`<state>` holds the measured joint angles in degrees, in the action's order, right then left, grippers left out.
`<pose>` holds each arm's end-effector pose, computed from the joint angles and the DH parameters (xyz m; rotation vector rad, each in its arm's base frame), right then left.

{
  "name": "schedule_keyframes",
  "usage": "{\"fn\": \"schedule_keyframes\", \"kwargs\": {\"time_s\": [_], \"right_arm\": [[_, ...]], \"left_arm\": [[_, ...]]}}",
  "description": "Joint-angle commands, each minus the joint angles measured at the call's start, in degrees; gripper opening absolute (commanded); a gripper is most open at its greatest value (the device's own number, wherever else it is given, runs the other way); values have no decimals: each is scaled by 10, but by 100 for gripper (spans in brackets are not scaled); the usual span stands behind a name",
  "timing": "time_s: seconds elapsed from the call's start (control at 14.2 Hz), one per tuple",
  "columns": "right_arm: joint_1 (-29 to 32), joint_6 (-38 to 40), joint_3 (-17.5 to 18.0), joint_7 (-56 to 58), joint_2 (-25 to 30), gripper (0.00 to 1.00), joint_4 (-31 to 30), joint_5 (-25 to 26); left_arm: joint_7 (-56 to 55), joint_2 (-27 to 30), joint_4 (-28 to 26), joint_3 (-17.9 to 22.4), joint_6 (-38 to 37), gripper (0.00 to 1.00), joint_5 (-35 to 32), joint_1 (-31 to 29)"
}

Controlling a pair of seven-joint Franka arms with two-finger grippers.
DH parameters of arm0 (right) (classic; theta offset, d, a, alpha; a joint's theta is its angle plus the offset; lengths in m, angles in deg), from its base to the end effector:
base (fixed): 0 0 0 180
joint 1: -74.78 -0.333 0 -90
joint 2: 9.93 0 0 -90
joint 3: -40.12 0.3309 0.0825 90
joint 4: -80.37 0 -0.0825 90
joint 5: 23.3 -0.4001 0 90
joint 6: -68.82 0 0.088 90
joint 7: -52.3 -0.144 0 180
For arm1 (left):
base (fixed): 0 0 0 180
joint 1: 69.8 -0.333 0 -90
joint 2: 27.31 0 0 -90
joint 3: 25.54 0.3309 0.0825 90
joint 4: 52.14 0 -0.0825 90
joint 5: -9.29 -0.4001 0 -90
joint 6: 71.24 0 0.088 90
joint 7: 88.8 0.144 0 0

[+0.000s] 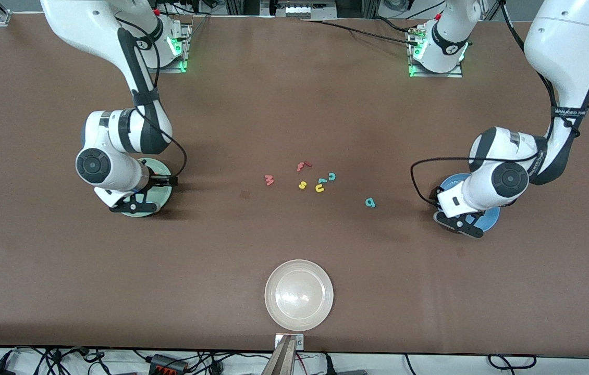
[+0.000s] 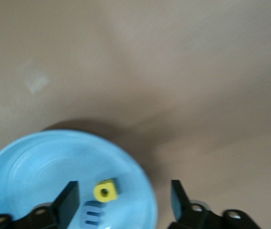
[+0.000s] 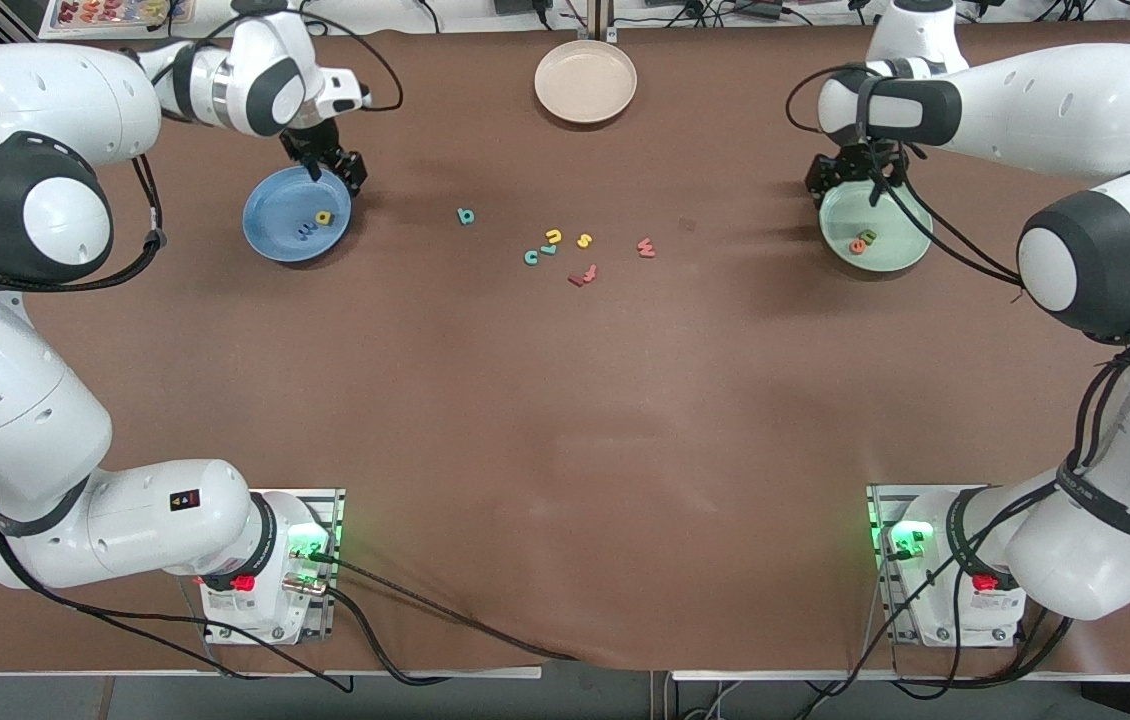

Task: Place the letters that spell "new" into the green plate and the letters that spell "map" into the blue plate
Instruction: 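Release the e onto the green plate and the a onto the blue plate, then grasp the pink w and teal b with the right and left grippers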

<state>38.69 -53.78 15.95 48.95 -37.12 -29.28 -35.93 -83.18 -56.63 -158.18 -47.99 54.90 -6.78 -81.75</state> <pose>0.5966 0.1463 0.2155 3.0820 0.0524 -0.2975 0.6369 -0.0914 0.2197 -3.0365 0.6567 0.1691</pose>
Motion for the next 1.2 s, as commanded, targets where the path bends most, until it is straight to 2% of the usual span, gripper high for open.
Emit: {"fn": "schedule_keyframes", "kwargs": {"time_s": [0.0, 0.07, 0.21, 0.28, 0.49, 0.64, 0.71, 0.78, 0.99, 1.06, 1.13], "right_arm": [[-55, 0, 7, -41, -1, 100, 23, -54], [-79, -18, 7, -48, -3, 100, 23, -78], [-122, -35, 7, -57, -15, 100, 23, -77], [-137, -50, 7, -54, -21, 100, 23, -76], [-176, -57, 8, -39, -43, 98, 45, -77], [-201, -57, 8, -18, -74, 81, 78, -77], [-210, -59, 8, -18, -91, 68, 93, -82], [-221, -63, 8, -26, -105, 64, 106, -84], [-233, -74, 8, -28, -134, 62, 125, -86], [-234, -84, 8, -30, -136, 62, 126, -91], [-236, -90, 9, -37, -137, 62, 127, -104]], "left_arm": [[-84, 3, 36, -38, -39, 100, 3, 12], [-130, -3, 43, -45, -37, 100, 20, 18], [-240, -19, 52, -53, -33, 100, 49, 53], [-291, -34, 53, -53, -26, 100, 53, 53], [-323, -66, 50, -55, 22, 100, 55, 68], [-361, -86, 44, -54, 66, 100, 53, 78], [-383, -97, 40, -54, 81, 100, 53, 80], [-404, -100, 40, -53, 83, 100, 49, 89], [-436, -109, 41, -42, 91, 100, 30, 118], [-436, -109, 40, -37, 99, 94, 5, 119], [-436, -112, 40, -38, 99, 78, -2, 118]]}}
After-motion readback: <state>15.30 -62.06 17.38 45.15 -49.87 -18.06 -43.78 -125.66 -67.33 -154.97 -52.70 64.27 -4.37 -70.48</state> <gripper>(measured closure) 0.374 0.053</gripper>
